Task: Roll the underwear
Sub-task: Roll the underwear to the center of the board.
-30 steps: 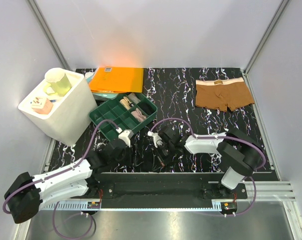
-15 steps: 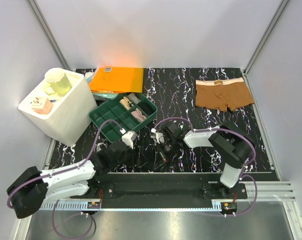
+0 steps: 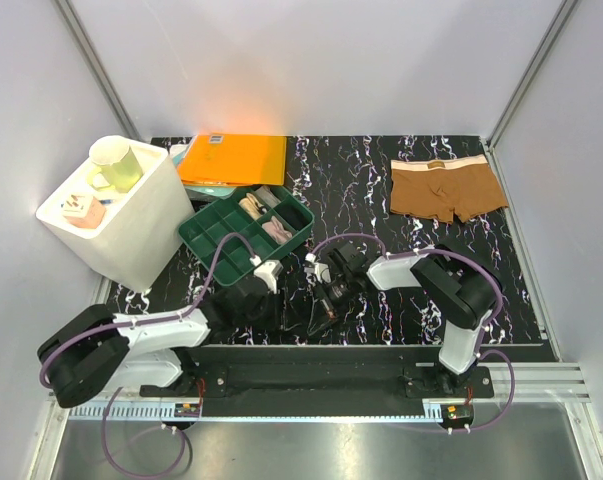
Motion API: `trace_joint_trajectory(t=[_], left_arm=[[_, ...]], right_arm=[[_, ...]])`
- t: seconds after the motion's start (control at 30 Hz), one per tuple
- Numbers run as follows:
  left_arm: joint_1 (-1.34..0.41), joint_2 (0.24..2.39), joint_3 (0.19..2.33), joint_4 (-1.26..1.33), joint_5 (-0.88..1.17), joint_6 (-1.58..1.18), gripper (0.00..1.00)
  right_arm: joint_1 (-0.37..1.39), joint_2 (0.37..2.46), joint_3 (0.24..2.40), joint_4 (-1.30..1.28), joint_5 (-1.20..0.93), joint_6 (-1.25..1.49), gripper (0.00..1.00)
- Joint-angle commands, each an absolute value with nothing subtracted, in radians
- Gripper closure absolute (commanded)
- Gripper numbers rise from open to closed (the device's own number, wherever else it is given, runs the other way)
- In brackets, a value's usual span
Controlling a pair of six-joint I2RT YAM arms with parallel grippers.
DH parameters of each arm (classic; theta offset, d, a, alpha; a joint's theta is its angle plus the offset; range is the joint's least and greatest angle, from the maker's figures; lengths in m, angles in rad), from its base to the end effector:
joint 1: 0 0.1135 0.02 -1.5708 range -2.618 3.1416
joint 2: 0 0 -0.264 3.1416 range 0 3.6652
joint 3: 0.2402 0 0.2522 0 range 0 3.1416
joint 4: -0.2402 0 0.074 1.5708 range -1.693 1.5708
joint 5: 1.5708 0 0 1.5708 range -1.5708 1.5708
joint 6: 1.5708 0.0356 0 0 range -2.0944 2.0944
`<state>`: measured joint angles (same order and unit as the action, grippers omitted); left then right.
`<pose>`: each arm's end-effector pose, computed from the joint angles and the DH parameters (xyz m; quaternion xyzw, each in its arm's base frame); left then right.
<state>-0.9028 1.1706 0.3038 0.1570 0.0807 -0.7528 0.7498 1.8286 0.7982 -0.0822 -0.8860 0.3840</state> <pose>0.1244 -0.1623 0.1374 0.0848 0.9042 -0.3319 0.2551 0.2062 0.2297 0.1030 0.2557 -0.8475 -0.4623 0.0511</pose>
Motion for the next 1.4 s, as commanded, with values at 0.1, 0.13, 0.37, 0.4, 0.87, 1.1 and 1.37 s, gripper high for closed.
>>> trace_joint_trajectory(t=[0.1, 0.13, 0.37, 0.4, 0.87, 1.1, 1.37], left_arm=[[-0.907, 1.256, 0.299, 0.173, 0.107, -0.859, 0.74], [-0.908, 1.276, 0.301, 0.185, 0.112, -0.865, 0.85], [-0.888, 1.344, 0.405, 0.023, 0.118, -0.841, 1.0], [-0.876, 1.348, 0.434, 0.003, 0.121, -0.832, 1.0], [-0.776, 1.494, 0.609, -0.199, 0.324, -0.695, 1.0], [-0.756, 1.512, 0.646, -0.23, 0.347, -0.664, 1.0], [-0.746, 1.52, 0.652, -0.233, 0.367, -0.652, 1.0]], right_arm=[[0.733, 1.847, 0.83, -0.084, -0.887, 0.374, 1.0], [0.732, 1.844, 0.831, -0.086, -0.884, 0.374, 1.0], [0.718, 1.752, 0.88, -0.233, -0.77, 0.322, 0.61], [0.715, 1.731, 0.887, -0.288, -0.715, 0.315, 0.55], [1.037, 1.327, 0.781, -0.161, -0.042, 0.152, 0.37], [1.218, 1.342, 0.756, -0.054, 0.086, 0.064, 0.45], [1.267, 1.414, 0.756, -0.049, 0.136, 0.051, 0.48]])
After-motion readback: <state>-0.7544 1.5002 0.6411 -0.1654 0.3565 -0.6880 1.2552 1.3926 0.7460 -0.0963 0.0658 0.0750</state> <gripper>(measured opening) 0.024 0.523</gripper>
